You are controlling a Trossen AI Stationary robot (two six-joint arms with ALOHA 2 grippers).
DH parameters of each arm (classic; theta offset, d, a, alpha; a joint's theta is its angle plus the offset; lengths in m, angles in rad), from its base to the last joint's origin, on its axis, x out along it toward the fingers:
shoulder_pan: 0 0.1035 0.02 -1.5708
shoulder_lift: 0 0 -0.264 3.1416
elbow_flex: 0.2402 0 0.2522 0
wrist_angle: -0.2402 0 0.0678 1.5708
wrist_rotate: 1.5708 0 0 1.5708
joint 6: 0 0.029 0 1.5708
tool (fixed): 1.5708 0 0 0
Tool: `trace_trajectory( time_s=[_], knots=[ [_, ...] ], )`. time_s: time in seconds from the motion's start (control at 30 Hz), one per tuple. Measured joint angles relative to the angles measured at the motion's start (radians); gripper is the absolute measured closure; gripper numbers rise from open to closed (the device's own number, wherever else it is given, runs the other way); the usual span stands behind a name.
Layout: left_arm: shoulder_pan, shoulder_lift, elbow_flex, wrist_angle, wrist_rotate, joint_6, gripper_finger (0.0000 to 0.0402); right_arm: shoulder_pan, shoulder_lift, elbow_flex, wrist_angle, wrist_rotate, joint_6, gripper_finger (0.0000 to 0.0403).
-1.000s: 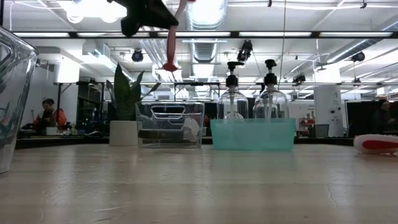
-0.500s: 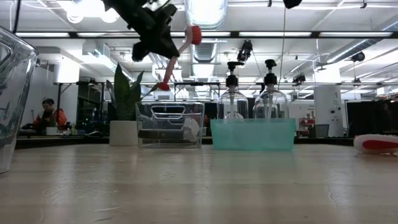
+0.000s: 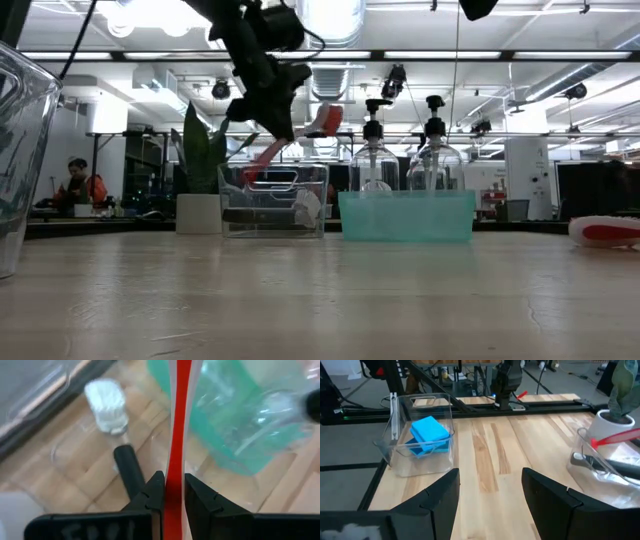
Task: Pick & Place Kitchen Sink Supplies
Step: Put the red dish brush into the top transparent bin
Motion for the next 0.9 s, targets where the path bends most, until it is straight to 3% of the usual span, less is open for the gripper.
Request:
trace_trajectory(
  time_s=[0.23, 0.63, 0.9],
  knots=[
    [0.024, 0.06, 0.022, -0.107, -0.006, -0.145, 0.0357, 0.002, 0.0, 0.0, -0.011, 0.0, 0.015, 0.0193],
    [0.044, 0.111, 0.006, -0.117, 0.028, -0.159, 0.0348, 0.006, 0.0, -0.004, -0.01, 0.0, 0.039, 0.0193],
    [0.045, 0.111, 0.007, -0.117, 0.029, -0.159, 0.0299, 0.006, 0.0, -0.052, -0.01, -0.001, 0.108, 0.0193]
  ],
)
